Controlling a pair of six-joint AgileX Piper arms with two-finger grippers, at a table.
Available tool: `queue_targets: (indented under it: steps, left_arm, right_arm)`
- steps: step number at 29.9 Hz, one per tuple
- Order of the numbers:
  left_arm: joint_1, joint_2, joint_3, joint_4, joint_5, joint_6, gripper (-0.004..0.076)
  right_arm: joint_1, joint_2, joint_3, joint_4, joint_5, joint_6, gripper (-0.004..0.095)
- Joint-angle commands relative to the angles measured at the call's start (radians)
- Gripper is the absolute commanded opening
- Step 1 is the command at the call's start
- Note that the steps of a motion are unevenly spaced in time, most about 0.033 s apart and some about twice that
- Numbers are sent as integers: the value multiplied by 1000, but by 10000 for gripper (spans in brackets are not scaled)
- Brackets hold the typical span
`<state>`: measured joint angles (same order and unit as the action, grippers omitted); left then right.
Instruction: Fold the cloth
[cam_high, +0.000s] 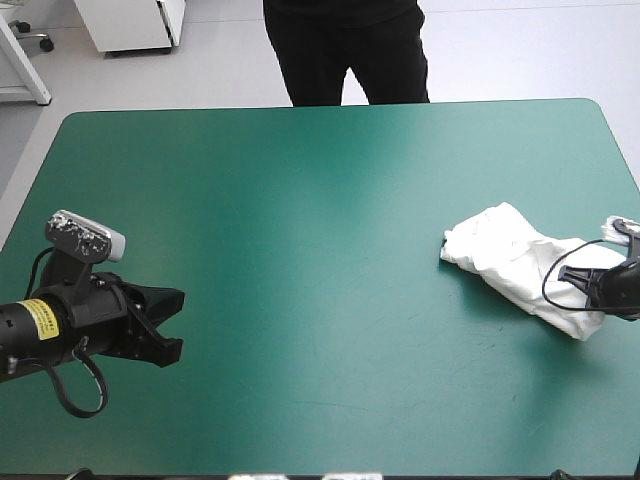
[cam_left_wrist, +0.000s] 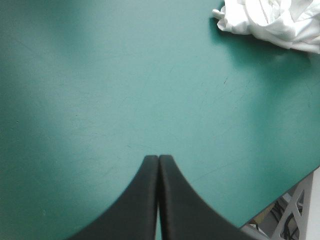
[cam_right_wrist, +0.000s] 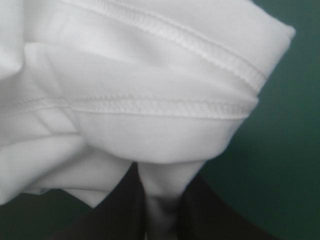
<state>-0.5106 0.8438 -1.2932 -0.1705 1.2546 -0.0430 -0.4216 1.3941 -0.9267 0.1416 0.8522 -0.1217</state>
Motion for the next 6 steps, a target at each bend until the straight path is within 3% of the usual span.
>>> queue_targets:
  steps: [1,4,6]
  left_arm:
    - [-5,1,-21,-12,-31,15,-9]
    - [-5,1,-21,-12,-39,18,-9]
    - [-5,1,-21,-12,-40,18,-9]
  right_arm:
    - [-7,-35,-22,1,-25,1,29]
    - [-7,-35,-22,-6,-22,1,208]
    - [-7,-35,-25,-6,-20,26,423]
